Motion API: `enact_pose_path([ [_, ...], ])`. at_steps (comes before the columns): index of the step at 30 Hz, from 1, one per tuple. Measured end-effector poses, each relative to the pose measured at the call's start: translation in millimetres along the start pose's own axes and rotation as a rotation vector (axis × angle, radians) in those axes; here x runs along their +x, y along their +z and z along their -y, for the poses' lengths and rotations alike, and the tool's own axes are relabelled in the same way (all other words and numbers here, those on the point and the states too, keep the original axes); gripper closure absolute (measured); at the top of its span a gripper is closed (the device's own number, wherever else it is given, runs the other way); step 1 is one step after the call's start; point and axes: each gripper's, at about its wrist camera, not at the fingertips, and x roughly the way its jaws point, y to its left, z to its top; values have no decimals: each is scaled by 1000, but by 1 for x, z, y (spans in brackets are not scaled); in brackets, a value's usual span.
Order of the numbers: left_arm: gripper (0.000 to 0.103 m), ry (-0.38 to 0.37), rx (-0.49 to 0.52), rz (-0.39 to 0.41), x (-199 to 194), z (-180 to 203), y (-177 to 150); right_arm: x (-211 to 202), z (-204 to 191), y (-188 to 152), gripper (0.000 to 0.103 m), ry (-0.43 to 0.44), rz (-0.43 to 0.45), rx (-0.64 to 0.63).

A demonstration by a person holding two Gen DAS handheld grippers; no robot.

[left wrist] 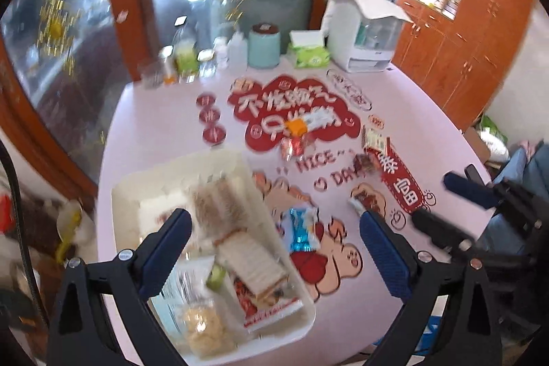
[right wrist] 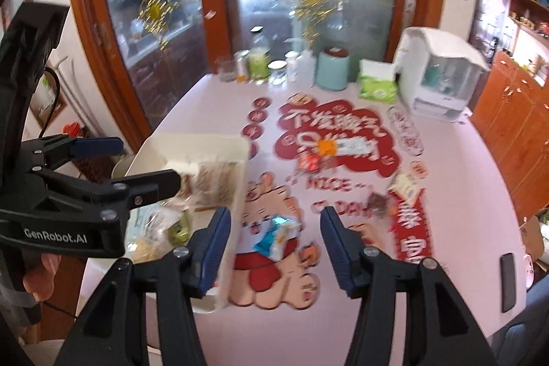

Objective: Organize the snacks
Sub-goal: 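Move both open tools from the tray back to the remaining snacks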

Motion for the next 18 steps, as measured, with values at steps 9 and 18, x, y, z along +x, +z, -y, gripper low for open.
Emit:
enact_pose_path([
  [9,5,49,181,127,-15,58,92,-40,93,45,43,-172,108,-2],
  [18,5,125,311,134,25,104,187,-25,173,93,39,-265,100,-45],
])
